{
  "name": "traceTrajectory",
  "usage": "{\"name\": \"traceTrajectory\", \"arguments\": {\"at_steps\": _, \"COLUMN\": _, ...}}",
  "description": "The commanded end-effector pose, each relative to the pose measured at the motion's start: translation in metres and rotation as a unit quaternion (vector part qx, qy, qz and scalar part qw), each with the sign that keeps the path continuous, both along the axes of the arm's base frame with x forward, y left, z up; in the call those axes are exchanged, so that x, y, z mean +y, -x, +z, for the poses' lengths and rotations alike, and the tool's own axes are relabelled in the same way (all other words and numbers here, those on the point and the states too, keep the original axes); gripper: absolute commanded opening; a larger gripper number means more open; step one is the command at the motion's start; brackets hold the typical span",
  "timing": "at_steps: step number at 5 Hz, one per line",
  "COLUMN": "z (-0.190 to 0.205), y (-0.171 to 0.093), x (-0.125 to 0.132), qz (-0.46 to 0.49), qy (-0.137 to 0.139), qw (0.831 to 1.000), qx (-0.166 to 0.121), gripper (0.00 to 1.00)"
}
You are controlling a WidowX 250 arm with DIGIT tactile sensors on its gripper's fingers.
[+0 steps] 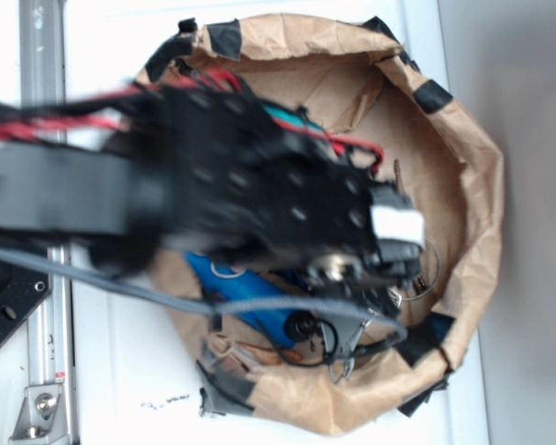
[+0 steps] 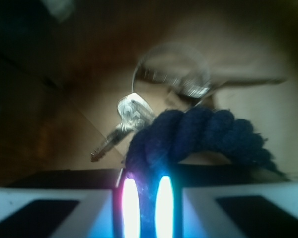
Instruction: Grab the blue rope.
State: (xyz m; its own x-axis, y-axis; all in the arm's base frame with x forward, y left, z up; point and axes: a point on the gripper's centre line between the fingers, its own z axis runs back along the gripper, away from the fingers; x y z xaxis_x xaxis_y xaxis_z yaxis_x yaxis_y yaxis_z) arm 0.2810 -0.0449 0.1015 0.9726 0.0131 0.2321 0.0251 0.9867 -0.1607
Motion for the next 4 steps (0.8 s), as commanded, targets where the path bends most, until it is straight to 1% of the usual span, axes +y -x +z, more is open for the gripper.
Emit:
{"name": "traceTrajectory", "arguments": {"at_steps": 1, "z": 0.026, "y": 0.015, "x": 0.007, "qz": 0.016, "qy": 0.0, "qw": 0.999, "qx": -0.027, "gripper": 0.0}}
{"name": "traceTrajectory", "arguments": {"at_steps": 3, "z": 0.03, "y": 0.022, "x": 0.004, "qz": 0.011, "qy": -0.013, "qw": 1.0, "qx": -0.022, "gripper": 0.0}}
{"name": "traceTrajectory", "arguments": {"at_steps": 4, "z": 0.06, "y": 0.036, "x": 0.015, "qz": 0.0, "qy": -0.055, "qw": 0.998, "qx": 0.018, "gripper": 0.0}}
